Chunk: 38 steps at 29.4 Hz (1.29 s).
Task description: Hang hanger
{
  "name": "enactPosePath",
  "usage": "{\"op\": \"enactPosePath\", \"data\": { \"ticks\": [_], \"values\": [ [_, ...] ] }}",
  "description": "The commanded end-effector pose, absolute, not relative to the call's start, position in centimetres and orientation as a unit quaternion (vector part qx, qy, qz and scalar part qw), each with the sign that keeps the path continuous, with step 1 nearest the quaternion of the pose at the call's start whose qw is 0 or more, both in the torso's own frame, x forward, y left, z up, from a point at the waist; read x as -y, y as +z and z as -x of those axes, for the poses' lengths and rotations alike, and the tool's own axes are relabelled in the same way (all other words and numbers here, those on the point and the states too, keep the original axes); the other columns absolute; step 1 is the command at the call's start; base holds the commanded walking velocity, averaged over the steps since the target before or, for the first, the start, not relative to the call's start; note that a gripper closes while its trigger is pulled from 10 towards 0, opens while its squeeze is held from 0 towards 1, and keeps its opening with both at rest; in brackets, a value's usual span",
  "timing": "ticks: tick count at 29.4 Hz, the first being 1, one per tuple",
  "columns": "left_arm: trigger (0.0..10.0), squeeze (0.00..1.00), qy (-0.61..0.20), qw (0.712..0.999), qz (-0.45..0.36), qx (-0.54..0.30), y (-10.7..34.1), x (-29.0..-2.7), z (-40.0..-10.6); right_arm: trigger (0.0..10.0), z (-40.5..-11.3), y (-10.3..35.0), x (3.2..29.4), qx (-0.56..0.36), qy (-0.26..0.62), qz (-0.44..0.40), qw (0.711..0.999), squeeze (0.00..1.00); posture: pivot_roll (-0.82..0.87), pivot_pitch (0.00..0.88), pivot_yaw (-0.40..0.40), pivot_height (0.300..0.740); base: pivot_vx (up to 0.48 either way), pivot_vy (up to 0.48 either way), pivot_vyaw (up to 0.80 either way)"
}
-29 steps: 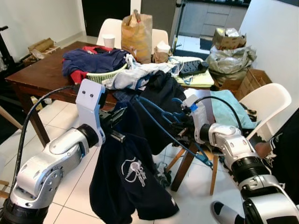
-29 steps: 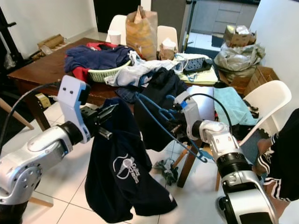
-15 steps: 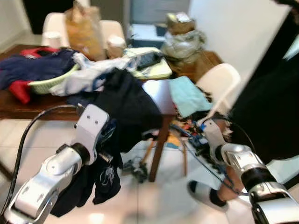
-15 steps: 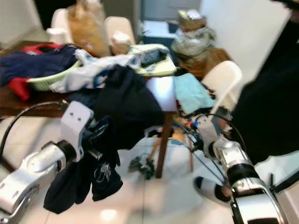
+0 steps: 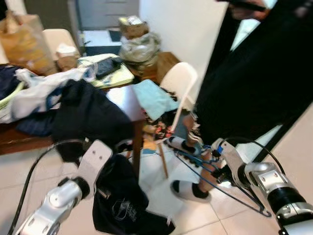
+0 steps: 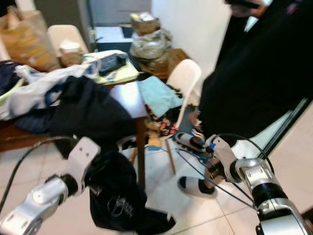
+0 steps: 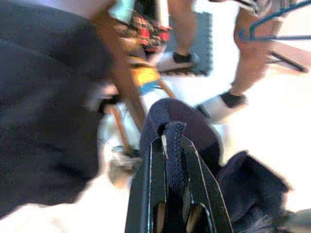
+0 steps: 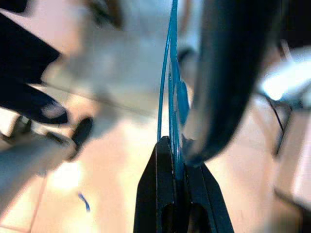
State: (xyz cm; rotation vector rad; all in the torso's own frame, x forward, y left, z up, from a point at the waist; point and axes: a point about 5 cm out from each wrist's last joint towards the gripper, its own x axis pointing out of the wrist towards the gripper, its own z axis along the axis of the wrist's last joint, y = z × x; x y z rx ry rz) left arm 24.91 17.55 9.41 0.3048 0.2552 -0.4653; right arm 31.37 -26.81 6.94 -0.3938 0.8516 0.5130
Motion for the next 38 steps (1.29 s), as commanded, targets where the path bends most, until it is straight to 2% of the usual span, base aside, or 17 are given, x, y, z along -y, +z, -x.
{"op": "enactPosePath", "data": {
  "ticks": [1, 7, 11, 27, 29, 35, 38],
  "values": [
    [10.0, 0.00, -0.217, 0.956, -0.156, -0.119, 9.1, -18.1, -24.9, 10.0, -30.8, 6.1, 27.0, -0.424, 0.237, 0.198, 0.851, 0.00, 0.01, 0.000, -0.073, 0.740, 0.000, 0.000, -0.76],
    [10.0, 0.00, -0.192, 0.955, -0.176, -0.141, 7.2, -19.1, -24.7, 10.0, -30.1, 5.2, 27.2, -0.437, 0.225, 0.201, 0.847, 0.00, 0.01, 0.000, -0.071, 0.740, 0.000, 0.000, -0.76],
    [10.0, 0.00, -0.160, 0.960, -0.182, -0.142, 6.1, -19.8, -24.8, 10.0, -29.9, 4.2, 26.9, -0.436, 0.194, 0.184, 0.859, 0.00, 0.01, 0.000, -0.069, 0.740, 0.000, 0.000, -0.76],
    [10.0, 0.00, -0.124, 0.967, -0.202, -0.095, 6.7, -20.1, -25.5, 10.0, -30.0, 3.2, 25.8, -0.416, 0.150, 0.143, 0.885, 0.00, 0.00, 0.000, -0.070, 0.740, 0.000, 0.000, -0.76],
    [10.0, 0.00, -0.109, 0.970, -0.210, -0.062, 8.0, -20.4, -26.4, 10.0, -30.4, 3.5, 25.6, -0.405, 0.146, 0.124, 0.894, 0.00, 0.01, 0.000, -0.074, 0.740, 0.000, 0.000, -0.76],
    [10.0, 0.00, -0.123, 0.968, -0.220, -0.016, 10.3, -20.1, -27.5, 10.0, -30.6, 3.9, 25.3, -0.393, 0.175, 0.092, 0.898, 0.00, 0.01, 0.000, -0.073, 0.740, 0.000, 0.000, -0.76],
    [10.0, 0.00, -0.163, 0.961, -0.223, 0.017, 11.7, -19.2, -27.9, 10.0, -30.4, 4.6, 25.5, -0.384, 0.230, 0.086, 0.890, 0.00, 0.00, 0.000, -0.069, 0.740, 0.000, 0.000, -0.76]
  ]
}}
